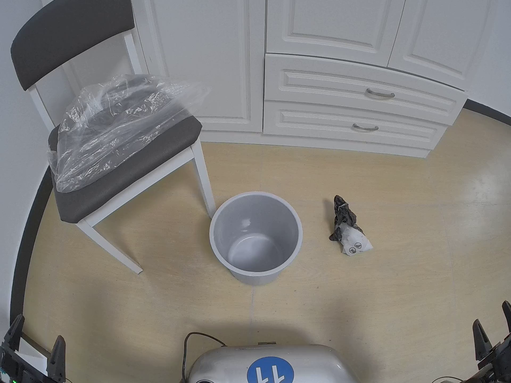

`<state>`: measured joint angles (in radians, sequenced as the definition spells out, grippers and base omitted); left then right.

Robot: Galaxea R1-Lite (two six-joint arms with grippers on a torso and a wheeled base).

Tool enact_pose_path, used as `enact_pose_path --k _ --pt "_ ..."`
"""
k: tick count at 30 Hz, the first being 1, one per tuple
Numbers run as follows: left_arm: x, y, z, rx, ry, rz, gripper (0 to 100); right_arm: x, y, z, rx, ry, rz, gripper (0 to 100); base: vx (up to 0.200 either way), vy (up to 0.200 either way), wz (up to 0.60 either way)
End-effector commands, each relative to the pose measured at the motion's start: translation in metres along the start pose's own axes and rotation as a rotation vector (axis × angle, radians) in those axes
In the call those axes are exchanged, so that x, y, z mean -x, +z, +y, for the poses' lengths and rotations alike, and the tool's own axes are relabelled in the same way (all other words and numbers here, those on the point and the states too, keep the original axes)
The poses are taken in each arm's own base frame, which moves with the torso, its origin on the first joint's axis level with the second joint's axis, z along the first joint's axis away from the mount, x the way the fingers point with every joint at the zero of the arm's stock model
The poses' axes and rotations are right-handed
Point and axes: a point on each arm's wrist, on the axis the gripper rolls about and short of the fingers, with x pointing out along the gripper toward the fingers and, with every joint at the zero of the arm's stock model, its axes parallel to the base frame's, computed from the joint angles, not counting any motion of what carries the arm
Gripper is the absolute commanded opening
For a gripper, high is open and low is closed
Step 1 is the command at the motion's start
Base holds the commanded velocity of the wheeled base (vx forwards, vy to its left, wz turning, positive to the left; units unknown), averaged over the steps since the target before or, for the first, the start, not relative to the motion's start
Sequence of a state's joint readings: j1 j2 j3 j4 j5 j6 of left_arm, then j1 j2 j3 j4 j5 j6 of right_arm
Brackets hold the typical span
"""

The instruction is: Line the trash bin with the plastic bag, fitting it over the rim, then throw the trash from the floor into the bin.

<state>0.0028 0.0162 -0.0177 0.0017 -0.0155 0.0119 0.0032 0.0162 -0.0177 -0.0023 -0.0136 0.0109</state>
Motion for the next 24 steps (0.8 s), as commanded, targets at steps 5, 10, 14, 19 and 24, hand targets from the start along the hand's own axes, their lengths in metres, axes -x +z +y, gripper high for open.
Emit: enact_pose_path --k 5,10,14,19,24 --pt "-0.0001 -0.0052 -0.0001 0.000 0.000 0.001 100 0.0001 -0.0049 0.0000 0.000 -0.002 0.001 100 0.000 0.000 0.00" --pt "-0.0001 -0.0052 -0.0001 0.000 0.000 0.001 100 0.0001 -0.0049 0.0000 0.000 -0.003 0.001 100 0.000 0.000 0.00" --pt "-0.0001 -0.0052 -0.0001 0.000 0.000 0.001 100 0.0001 -0.0049 0.0000 0.002 0.000 0.001 100 0.000 0.000 0.00" --pt "-0.0001 -0.0052 -0.0001 0.000 0.000 0.001 100 0.0001 -0.0051 0.0001 0.003 0.003 0.002 100 0.000 0.000 0.00" --pt "-0.0001 -0.0051 -0.0003 -0.026 -0.007 0.000 100 0.0001 -0.0051 0.0002 0.003 0.006 0.002 100 0.000 0.000 0.00"
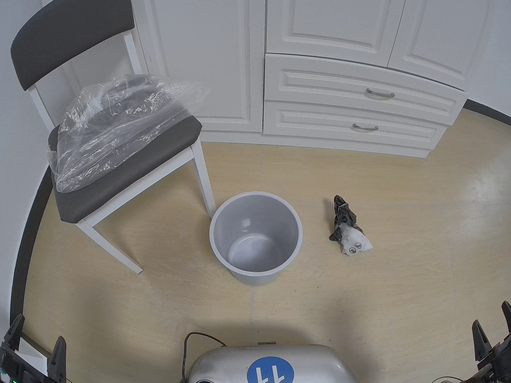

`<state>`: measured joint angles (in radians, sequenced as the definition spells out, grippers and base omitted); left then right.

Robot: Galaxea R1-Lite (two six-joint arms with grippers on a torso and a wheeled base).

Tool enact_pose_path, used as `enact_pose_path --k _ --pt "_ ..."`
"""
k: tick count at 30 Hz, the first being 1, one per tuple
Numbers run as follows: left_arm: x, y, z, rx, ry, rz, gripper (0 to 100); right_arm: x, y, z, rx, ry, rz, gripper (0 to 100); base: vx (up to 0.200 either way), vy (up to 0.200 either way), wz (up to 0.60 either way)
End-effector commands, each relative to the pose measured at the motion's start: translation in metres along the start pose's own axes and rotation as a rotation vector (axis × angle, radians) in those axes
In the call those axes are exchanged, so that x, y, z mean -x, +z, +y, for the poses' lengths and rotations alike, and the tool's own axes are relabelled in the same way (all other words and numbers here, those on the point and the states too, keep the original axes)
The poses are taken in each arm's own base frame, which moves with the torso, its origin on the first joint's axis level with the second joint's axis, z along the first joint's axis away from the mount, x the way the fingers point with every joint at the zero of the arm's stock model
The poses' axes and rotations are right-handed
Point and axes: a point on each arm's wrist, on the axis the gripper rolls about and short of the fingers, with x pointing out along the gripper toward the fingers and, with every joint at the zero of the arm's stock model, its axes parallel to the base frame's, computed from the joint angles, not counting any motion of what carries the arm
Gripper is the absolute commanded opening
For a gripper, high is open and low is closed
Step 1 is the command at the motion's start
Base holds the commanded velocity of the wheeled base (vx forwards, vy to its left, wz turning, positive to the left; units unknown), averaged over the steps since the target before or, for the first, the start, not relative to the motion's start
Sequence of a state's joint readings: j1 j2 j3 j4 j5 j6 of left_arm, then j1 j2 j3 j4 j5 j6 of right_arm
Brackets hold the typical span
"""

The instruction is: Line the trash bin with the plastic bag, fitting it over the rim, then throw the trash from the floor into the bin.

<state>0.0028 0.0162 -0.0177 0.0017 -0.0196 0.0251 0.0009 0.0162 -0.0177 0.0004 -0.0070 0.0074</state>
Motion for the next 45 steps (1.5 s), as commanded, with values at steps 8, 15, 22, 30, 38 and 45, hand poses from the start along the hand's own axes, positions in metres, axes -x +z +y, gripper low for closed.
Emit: enact_pose_path --k 8,15,22,30,38,45 --pt "0.000 -0.005 0.000 0.002 0.006 0.003 100 0.000 -0.005 0.000 0.003 -0.005 0.000 100 0.000 0.000 0.00" --pt "0.000 -0.005 -0.001 -0.032 -0.028 -0.004 100 0.000 -0.005 0.001 0.086 0.031 0.003 100 0.000 0.000 0.00" --pt "0.000 -0.005 -0.001 -0.019 -0.026 -0.003 100 0.000 -0.005 0.001 0.055 0.034 -0.001 100 0.000 0.000 0.00" --pt "0.000 -0.005 0.000 0.056 0.020 -0.003 100 0.000 -0.005 0.001 0.043 0.037 -0.003 100 0.000 0.000 0.00" --pt "0.005 0.020 0.000 0.047 -0.005 -0.172 100 0.007 0.032 0.003 0.020 0.114 -0.259 100 0.000 0.000 0.00" --pt "0.010 0.040 -0.003 0.017 -0.179 -0.159 100 -0.005 0.042 0.004 0.096 0.179 -0.094 100 0.000 0.000 0.00"
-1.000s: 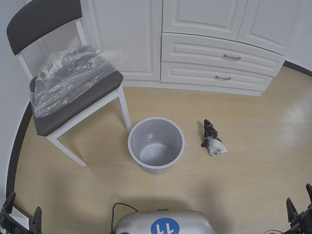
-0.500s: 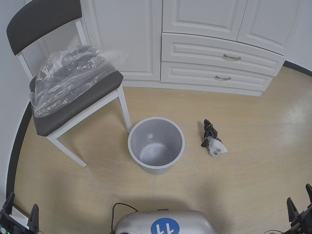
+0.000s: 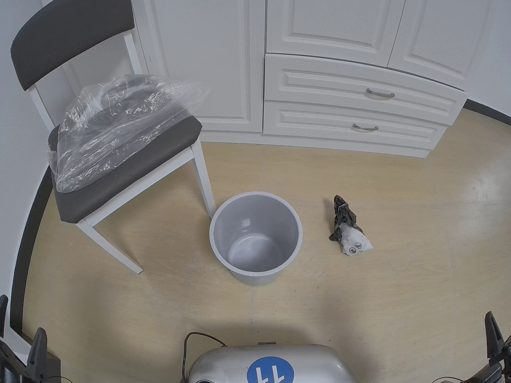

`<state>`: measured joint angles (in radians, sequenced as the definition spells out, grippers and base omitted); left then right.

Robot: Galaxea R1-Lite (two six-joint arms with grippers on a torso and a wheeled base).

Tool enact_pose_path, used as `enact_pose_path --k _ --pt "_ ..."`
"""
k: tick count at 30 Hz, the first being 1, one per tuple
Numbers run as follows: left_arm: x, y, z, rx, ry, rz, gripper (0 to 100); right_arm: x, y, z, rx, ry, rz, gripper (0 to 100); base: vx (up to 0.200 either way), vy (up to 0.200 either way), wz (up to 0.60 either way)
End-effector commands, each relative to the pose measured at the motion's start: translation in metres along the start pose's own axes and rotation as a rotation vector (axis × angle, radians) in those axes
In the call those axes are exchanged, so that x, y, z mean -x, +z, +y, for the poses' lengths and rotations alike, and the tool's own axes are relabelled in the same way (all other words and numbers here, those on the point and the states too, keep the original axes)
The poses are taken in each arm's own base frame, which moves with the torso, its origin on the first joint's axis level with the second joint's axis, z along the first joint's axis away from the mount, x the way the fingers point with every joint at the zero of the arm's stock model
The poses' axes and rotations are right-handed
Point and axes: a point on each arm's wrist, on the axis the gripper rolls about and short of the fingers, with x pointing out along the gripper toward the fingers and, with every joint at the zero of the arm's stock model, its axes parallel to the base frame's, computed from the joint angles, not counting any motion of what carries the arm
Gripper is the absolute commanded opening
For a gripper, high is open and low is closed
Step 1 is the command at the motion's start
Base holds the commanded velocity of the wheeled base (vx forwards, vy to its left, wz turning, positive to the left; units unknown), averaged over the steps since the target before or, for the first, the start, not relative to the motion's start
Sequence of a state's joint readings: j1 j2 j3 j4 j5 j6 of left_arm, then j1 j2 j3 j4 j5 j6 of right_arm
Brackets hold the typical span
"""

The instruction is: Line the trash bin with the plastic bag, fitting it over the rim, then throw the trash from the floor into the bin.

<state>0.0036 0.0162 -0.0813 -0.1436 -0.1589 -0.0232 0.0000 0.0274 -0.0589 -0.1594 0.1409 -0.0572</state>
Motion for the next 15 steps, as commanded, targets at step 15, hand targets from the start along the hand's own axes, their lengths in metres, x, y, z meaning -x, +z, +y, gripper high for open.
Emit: enact_pose_path --k 15 --pt "-0.086 0.069 0.014 0.000 0.048 0.347 100 -0.114 0.073 -0.019 -0.097 0.028 0.328 100 0.000 0.000 0.00"
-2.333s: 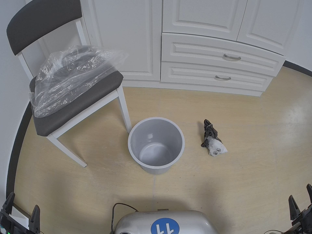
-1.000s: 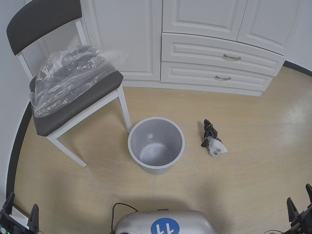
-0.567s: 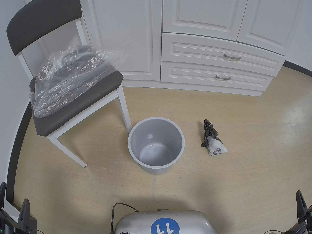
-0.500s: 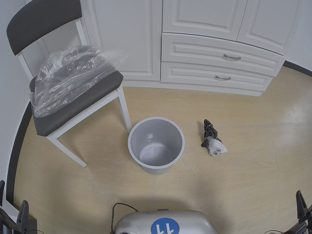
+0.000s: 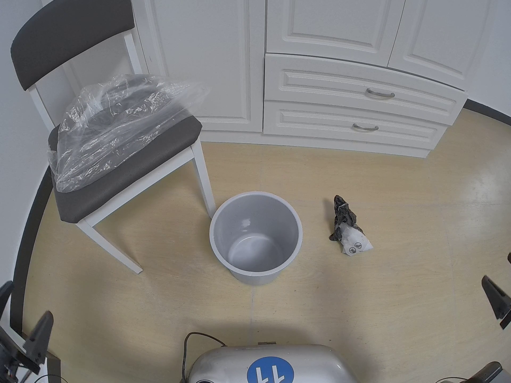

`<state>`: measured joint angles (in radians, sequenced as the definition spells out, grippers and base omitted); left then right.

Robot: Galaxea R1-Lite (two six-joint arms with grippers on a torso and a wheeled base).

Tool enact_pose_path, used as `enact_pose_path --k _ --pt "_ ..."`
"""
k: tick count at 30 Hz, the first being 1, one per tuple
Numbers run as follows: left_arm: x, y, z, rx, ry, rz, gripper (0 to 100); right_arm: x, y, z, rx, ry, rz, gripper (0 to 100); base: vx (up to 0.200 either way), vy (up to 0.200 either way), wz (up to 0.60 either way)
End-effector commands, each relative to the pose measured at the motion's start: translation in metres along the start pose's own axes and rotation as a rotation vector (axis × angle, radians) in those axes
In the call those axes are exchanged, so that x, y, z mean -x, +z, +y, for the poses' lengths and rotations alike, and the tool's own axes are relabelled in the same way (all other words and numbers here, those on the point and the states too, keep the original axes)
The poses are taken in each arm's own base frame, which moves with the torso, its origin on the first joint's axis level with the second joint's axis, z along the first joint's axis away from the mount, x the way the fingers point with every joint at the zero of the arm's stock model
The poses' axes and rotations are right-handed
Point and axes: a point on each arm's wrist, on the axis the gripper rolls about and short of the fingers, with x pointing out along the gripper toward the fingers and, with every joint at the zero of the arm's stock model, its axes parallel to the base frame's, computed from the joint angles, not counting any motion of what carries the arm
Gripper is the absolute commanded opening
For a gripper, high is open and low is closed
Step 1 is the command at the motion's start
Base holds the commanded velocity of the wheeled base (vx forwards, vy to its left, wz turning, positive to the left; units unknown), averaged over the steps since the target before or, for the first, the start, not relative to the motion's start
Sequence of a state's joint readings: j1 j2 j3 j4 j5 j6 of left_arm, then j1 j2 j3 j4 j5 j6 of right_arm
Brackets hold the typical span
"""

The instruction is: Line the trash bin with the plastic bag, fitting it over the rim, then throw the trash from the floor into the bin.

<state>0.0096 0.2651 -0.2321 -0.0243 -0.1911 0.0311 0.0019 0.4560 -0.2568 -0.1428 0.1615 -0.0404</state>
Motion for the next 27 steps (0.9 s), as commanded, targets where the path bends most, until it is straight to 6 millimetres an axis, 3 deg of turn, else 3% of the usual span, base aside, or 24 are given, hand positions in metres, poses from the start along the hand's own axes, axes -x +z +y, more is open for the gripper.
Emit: enact_pose_path --k 1,8,12,20,23,27 --pt "-0.056 0.056 0.016 0.028 0.094 0.136 100 -0.055 0.045 -0.010 -0.049 -0.010 0.068 100 0.000 0.000 0.00" --pt "-0.093 0.070 0.029 0.017 0.157 0.136 100 -0.094 0.081 -0.009 -0.125 -0.073 -0.096 100 0.000 0.000 0.00" --pt "-0.107 0.084 0.034 0.004 0.219 0.073 100 -0.116 0.087 0.000 -0.179 -0.120 -0.126 100 0.000 0.000 0.00" --pt "-0.127 0.112 0.037 -0.007 0.259 0.011 100 -0.139 0.097 0.021 -0.221 -0.044 -0.146 100 0.000 0.000 0.00" --pt "-0.132 0.111 0.039 -0.009 0.291 0.031 100 -0.143 0.092 0.024 -0.240 -0.029 -0.123 100 0.000 0.000 0.00" --pt "-0.137 0.095 0.040 -0.008 0.316 0.099 100 -0.147 0.096 0.025 -0.269 -0.032 -0.130 100 0.000 0.000 0.00"
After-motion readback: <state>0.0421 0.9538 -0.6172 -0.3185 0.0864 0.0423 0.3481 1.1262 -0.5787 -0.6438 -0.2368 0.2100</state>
